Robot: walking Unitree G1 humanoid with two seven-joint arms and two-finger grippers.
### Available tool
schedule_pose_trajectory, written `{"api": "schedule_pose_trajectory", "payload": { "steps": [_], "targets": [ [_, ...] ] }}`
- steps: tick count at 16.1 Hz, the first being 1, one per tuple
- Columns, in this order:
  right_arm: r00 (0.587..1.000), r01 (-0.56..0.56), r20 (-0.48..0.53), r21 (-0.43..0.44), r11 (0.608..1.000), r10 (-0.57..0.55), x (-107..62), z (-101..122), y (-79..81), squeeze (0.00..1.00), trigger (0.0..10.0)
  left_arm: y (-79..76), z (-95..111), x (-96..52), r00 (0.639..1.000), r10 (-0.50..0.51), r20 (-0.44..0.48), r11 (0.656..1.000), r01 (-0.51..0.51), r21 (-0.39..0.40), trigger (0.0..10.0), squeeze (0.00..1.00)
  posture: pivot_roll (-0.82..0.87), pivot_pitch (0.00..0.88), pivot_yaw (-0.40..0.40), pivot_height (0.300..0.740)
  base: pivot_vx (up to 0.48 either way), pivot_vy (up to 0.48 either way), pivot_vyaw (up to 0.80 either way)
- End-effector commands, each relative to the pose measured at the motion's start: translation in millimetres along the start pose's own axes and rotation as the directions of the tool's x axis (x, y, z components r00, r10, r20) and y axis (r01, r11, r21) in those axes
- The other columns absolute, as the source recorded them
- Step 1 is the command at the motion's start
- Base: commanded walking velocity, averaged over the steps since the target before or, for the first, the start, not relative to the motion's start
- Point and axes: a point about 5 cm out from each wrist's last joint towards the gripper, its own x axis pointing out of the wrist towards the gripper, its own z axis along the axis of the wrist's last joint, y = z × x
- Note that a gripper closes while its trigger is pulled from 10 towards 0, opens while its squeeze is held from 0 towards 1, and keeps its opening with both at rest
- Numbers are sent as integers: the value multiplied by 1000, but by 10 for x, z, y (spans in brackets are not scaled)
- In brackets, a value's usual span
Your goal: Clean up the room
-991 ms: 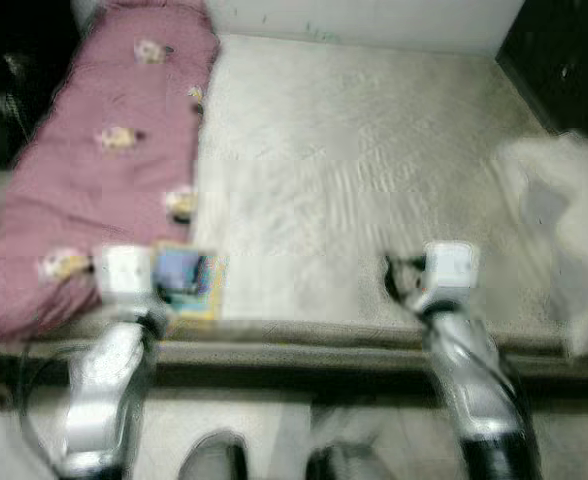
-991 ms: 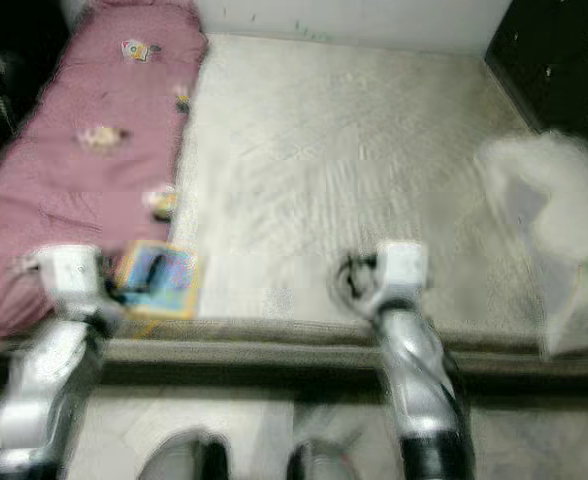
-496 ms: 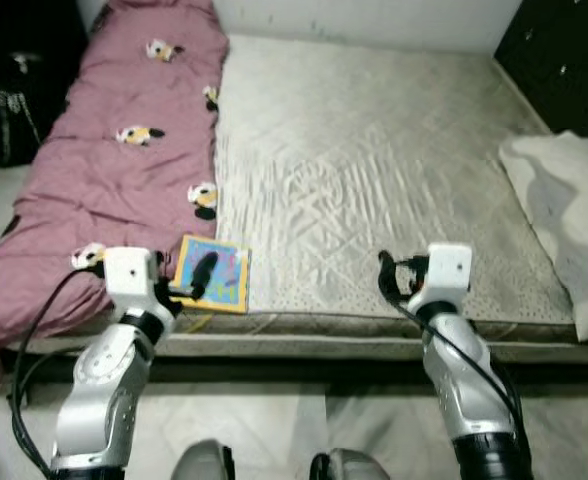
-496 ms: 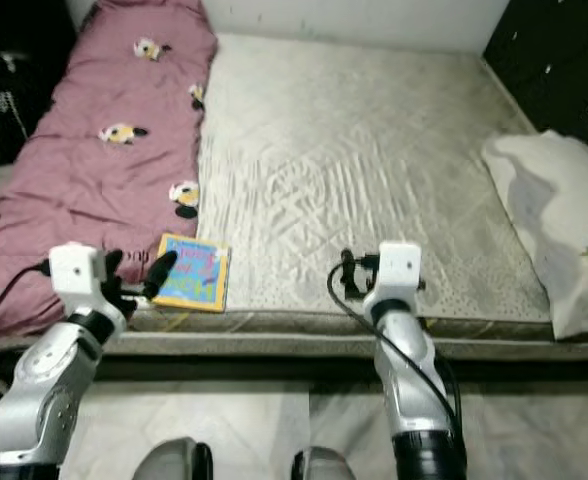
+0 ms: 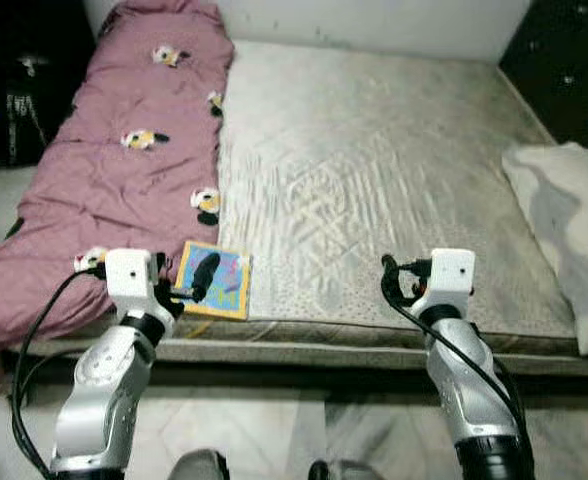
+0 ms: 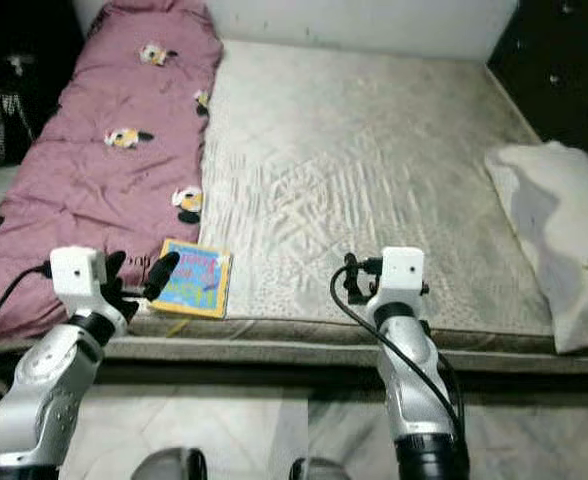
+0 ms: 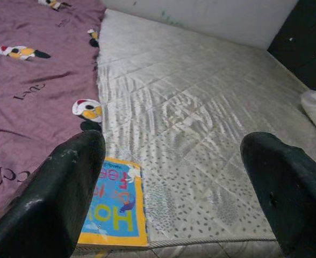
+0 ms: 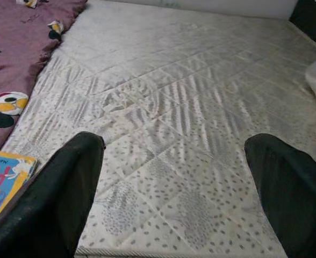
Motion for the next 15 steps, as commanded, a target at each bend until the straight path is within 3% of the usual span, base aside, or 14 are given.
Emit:
{"api": "schedule_pose_trajectory", "payload": {
  "steps": [1, 11, 15],
  "targets": [
    [1000, 13, -1, -5, 1000, -13, -3, -1, -27, 0, 10000, -21, 6, -11, 1000, -13, 2, 1000, 13, 5, 10000, 0, 14, 101, -68, 740, 326, 0, 0],
    [1000, 13, -4, -8, 1000, -13, 5, -3, -24, 0, 10000, -39, -6, 0, 1000, -19, -7, 1000, 19, 15, 10000, 0, 16, 100, -68, 740, 320, 0, 0],
    [1000, 13, -8, -8, 1000, -13, 6, -10, -24, 0, 10000, -39, -18, 8, 1000, -6, -16, 1000, 6, 15, 10000, 0, 16, 100, -68, 740, 0, 0, -105]
  ]
}}
